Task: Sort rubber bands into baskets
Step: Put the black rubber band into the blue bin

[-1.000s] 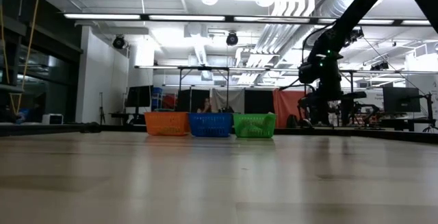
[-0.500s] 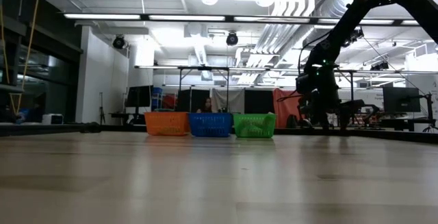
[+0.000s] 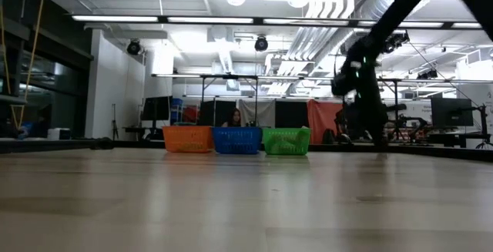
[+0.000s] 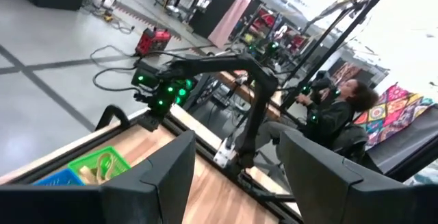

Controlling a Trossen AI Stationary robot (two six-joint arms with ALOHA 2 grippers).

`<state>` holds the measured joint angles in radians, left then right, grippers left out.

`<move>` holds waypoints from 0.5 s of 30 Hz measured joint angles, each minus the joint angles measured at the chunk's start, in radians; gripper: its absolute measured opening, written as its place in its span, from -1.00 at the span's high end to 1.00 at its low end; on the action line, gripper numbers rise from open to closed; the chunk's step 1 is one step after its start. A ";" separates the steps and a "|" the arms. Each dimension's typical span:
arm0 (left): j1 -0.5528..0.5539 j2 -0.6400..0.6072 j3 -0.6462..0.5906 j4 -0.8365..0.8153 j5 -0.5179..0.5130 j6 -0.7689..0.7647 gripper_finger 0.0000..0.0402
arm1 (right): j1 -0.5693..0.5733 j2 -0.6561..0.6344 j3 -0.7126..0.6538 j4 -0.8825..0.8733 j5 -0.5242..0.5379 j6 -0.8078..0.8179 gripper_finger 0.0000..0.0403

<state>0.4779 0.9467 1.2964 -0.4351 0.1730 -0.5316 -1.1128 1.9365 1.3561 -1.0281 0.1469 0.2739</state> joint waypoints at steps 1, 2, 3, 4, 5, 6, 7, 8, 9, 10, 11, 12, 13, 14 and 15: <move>0.000 0.000 0.000 0.009 0.000 0.001 -0.03 | 0.020 -0.035 0.000 0.007 -0.005 -0.009 0.99; 0.000 0.000 0.000 0.022 0.000 0.006 -0.03 | 0.042 -0.072 0.001 0.014 -0.020 -0.014 0.98; 0.000 0.000 0.000 0.034 0.000 0.015 -0.03 | 0.067 -0.109 0.001 0.026 -0.037 -0.020 0.98; 0.000 0.002 0.000 0.043 -0.001 0.027 -0.03 | 0.093 -0.145 0.001 0.044 -0.063 -0.020 0.98; 0.000 0.003 0.000 0.050 -0.006 0.040 -0.03 | 0.120 -0.179 0.001 0.066 -0.089 -0.018 0.99; 0.000 0.006 0.000 0.052 -0.018 0.051 -0.03 | 0.151 -0.211 0.002 0.091 -0.115 -0.010 0.99; 0.000 0.010 0.000 0.053 -0.035 0.059 -0.03 | 0.183 -0.238 0.003 0.120 -0.141 0.001 0.99; 0.000 0.017 0.000 0.052 -0.052 0.062 -0.03 | 0.215 -0.257 0.004 0.155 -0.170 0.018 0.99; 0.000 0.024 -0.001 0.052 -0.065 0.063 -0.03 | 0.249 -0.269 0.004 0.187 -0.193 0.033 0.99; 0.000 0.032 -0.001 0.052 -0.072 0.063 -0.03 | 0.282 -0.273 0.004 0.219 -0.216 0.052 1.00; 0.000 0.040 -0.002 0.052 -0.078 0.063 -0.03 | 0.316 -0.273 0.004 0.254 -0.241 0.076 1.00; 0.000 0.050 -0.002 0.052 -0.078 0.063 -0.03 | 0.347 -0.271 0.004 0.295 -0.268 0.101 1.00; 0.000 0.059 -0.002 0.051 -0.078 0.064 -0.03 | 0.380 -0.263 0.004 0.343 -0.293 0.125 1.00; 0.000 0.069 -0.002 0.051 -0.078 0.063 -0.03 | 0.413 -0.251 0.004 0.403 -0.316 0.153 1.00; 0.000 0.078 -0.002 0.051 -0.077 0.063 -0.03 | 0.441 -0.233 0.004 0.463 -0.332 0.184 1.00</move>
<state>0.4778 1.0250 1.2949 -0.3841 0.0956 -0.4690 -0.6713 1.7031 1.3602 -0.5653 -0.1854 0.4578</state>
